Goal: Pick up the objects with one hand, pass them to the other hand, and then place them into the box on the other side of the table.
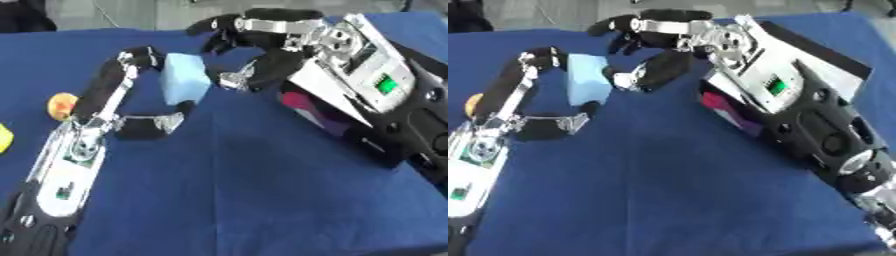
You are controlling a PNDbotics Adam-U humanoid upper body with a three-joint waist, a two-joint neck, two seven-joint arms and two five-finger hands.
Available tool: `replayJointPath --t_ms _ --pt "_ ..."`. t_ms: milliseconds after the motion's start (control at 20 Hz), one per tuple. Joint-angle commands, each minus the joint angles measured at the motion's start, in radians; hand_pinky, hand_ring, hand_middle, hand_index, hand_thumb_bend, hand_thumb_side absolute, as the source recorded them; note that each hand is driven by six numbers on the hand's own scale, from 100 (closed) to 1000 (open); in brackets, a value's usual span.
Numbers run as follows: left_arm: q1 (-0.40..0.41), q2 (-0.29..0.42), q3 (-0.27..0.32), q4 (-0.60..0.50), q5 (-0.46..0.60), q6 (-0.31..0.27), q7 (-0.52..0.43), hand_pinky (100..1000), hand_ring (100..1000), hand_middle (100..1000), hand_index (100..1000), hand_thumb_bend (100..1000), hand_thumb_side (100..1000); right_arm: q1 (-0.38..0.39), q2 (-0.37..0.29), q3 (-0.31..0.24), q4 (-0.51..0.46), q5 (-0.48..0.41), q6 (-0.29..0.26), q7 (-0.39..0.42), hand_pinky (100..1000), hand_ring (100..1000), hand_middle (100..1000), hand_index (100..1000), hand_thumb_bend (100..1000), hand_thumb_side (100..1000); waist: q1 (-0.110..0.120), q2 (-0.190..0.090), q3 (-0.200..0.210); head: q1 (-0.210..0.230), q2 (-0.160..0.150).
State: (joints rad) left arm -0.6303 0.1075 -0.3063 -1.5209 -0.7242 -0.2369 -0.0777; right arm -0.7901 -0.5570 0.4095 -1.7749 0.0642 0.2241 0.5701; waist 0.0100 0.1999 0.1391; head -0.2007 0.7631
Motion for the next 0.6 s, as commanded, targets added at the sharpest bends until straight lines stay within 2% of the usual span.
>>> replayJointPath --t_ms 50,400,600 --pt "-0.016 -0.002 -0.001 -0.013 -0.004 0.001 0.005 787 636 600 502 100 308 -0.010 -0.005 -0.004 -0.005 -0.017 0.001 0.020 910 913 1000 988 100 404 -0.015 -0.019 0.001 -0.002 -0.002" --pt "-0.019 -0.005 -0.002 -0.009 -0.013 0.004 0.006 786 637 599 502 100 300 -0.009 -0.006 -0.004 -0.010 -0.047 0.004 0.044 910 907 1000 985 100 386 -0.016 -0.016 -0.001 -0.001 -0.001" --pt "-0.022 -0.006 -0.002 -0.006 -0.018 0.004 0.006 786 637 599 502 100 295 -0.010 -0.007 -0.002 -0.012 -0.055 -0.001 0.067 910 904 1000 982 100 342 -0.015 -0.014 -0.002 0.000 -0.002"
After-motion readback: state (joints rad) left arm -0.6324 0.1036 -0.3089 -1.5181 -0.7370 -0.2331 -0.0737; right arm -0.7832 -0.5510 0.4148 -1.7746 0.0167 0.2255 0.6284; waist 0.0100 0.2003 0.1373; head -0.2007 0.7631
